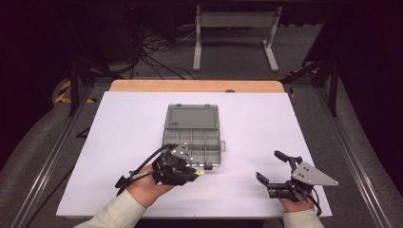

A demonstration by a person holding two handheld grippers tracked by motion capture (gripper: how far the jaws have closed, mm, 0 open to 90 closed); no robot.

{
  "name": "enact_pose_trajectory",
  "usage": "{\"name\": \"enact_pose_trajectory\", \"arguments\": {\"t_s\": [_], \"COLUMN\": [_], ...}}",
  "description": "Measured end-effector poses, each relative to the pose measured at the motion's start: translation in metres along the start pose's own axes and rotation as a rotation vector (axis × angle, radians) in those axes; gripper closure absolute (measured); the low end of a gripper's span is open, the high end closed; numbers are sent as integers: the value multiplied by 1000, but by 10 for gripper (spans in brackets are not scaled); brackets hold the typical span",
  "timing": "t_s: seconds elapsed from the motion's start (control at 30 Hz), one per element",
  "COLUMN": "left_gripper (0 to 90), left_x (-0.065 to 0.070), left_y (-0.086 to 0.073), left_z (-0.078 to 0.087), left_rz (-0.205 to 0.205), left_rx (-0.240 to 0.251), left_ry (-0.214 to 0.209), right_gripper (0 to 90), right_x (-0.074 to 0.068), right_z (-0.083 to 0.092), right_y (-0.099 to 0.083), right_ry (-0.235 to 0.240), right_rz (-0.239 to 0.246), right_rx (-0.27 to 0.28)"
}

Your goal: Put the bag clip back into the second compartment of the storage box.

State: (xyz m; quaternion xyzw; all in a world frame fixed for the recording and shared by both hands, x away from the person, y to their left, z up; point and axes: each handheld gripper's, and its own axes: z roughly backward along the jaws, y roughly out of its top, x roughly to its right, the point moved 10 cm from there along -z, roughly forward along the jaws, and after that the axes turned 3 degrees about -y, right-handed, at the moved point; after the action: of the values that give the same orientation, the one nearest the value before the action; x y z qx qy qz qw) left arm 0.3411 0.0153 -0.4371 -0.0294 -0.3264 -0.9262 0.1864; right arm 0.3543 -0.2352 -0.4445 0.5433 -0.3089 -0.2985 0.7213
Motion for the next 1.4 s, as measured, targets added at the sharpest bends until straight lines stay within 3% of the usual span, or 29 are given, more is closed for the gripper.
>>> {"name": "enact_pose_trajectory", "arguments": {"t_s": [0.77, 1.4], "left_gripper": [774, 774], "left_x": [-30, -70], "left_y": [20, 33], "left_z": [23, 31], "left_rz": [38, 121], "left_rx": [50, 103], "left_ry": [36, 110], "right_gripper": [72, 72], "right_x": [0, 0], "right_z": [0, 0], "right_y": [0, 0], "right_ry": [5, 10], "right_rz": [-1, -7], "right_rx": [3, 3]}}
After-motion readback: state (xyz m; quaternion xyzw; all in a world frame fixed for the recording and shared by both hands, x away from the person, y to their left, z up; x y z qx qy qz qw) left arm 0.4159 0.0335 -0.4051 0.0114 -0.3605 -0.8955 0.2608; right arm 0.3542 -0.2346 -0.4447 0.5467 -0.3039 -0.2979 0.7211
